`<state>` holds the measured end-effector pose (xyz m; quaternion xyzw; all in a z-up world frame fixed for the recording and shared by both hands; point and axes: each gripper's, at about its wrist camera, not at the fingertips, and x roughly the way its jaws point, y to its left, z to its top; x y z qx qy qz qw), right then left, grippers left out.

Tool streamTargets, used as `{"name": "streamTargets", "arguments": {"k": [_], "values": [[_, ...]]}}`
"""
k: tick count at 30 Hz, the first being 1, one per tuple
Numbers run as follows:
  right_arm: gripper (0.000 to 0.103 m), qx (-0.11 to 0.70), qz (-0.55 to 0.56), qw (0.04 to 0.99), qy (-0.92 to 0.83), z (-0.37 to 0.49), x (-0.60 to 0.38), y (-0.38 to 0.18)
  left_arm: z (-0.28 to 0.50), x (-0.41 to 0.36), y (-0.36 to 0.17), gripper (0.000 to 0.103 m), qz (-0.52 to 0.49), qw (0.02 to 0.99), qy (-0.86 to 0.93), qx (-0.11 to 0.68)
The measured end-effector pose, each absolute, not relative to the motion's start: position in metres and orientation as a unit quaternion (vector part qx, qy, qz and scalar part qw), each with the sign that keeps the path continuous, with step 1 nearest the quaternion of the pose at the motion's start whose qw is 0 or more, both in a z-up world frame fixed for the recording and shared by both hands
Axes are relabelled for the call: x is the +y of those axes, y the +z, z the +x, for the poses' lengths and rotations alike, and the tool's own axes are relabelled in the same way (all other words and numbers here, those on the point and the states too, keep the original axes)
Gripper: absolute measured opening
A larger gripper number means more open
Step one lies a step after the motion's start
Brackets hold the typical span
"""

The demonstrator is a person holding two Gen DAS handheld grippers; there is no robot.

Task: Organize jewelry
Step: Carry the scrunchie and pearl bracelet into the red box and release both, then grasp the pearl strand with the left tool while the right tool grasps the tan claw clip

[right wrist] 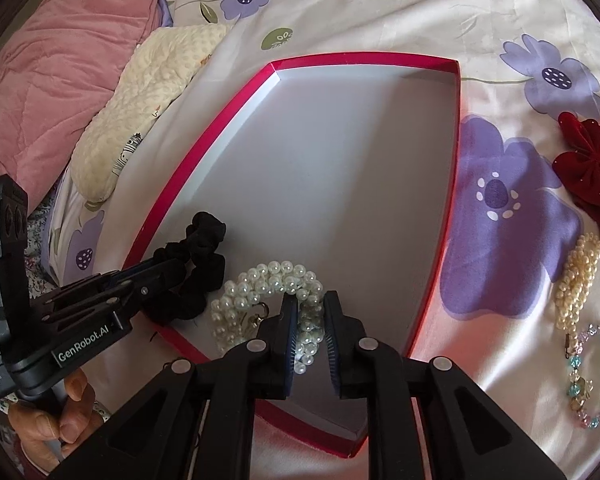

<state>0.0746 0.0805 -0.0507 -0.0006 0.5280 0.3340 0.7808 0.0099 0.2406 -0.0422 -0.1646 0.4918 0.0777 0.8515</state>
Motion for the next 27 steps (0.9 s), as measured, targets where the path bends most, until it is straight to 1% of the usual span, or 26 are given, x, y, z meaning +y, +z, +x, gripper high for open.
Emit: {"name": "streamTargets", "arguments": {"k": [1,3,6,7,10,12,14,17,19,22,27], "values": [[0.017,0.529,0.0,0.779,0.337,0.074,0.081,-0.051,0.009,0.24,-0.042,0.028,-0.161,0.852,0.08,0.491],[0.018,0.532,0.005,0.775,0.341,0.073,0.08,-0.051,0.008,0.239,-0.04,0.032,-0.16,0.853,0.078,0.49],[0.027,0.534,0.005,0.772,0.345,0.07,0.078,-0.05,0.007,0.237,-0.037,0.037,-0.155,0.855,0.078,0.489],[0.033,0.533,0.006,0.771,0.347,0.069,0.077,-0.049,0.006,0.235,-0.036,0.039,-0.15,0.856,0.08,0.488],[0.037,0.531,0.001,0.772,0.349,0.064,0.077,-0.046,0.003,0.232,-0.033,0.04,-0.14,0.858,0.082,0.488],[0.037,0.531,0.001,0.771,0.352,0.062,0.077,-0.046,0.001,0.232,-0.031,0.043,-0.139,0.858,0.083,0.487],[0.037,0.535,0.006,0.767,0.354,0.06,0.074,-0.045,-0.002,0.232,-0.027,0.048,-0.139,0.859,0.086,0.485],[0.037,0.529,0.012,0.77,0.357,0.054,0.067,-0.037,-0.007,0.232,-0.019,0.051,-0.14,0.862,0.09,0.479],[0.04,0.519,0.017,0.776,0.359,0.049,0.057,-0.028,-0.009,0.23,-0.013,0.053,-0.141,0.864,0.089,0.475],[0.044,0.505,0.033,0.786,0.354,0.044,0.036,-0.014,-0.009,0.222,-0.006,0.054,-0.14,0.867,0.083,0.471],[0.045,0.492,0.06,0.804,0.328,0.042,-0.012,-0.001,-0.004,0.198,0.004,0.054,-0.132,0.872,0.063,0.466]]}}
